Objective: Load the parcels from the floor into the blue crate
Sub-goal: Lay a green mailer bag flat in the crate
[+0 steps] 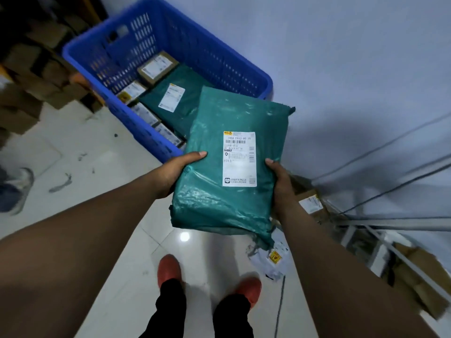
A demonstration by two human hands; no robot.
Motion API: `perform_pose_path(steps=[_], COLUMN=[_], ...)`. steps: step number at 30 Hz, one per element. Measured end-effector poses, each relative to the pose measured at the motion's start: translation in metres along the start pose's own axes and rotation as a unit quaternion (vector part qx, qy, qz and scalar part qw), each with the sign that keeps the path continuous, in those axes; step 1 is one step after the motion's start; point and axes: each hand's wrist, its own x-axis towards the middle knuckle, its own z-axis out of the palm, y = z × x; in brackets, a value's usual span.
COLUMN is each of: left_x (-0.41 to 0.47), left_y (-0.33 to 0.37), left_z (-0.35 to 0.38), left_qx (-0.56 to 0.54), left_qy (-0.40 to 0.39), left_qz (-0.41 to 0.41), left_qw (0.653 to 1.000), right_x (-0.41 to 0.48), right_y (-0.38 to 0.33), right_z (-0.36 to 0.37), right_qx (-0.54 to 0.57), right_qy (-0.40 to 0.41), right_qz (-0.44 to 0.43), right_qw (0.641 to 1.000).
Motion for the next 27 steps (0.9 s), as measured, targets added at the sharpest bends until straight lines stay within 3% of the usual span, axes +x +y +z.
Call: perform_pose_path(steps=[3, 11, 27], left_x=[-0.011, -0.017, -0.010], left_y=[0.004, 0.002, 0.008], left_z=[-0.038, -0.098, -0.103], left_qx=[-0.025, -0.045, -0.035], left_qy=[0.026, 0.032, 0.034], left_qz=[0.007, 0.001, -0.009], left_qw=[0.999, 0.998, 0.999], right_x=[0.012, 0.050, 0.062], right_y=[0.010, 0.037, 0.035], right_z=[0.038, 0.083, 0.087], right_qx=[-0.018, -0.074, -0.044], right_qy=[-0.032, -0.028, -0.032], right_qz=[0.027, 0.041, 0.025], right_qw=[0.999, 0.996, 0.998])
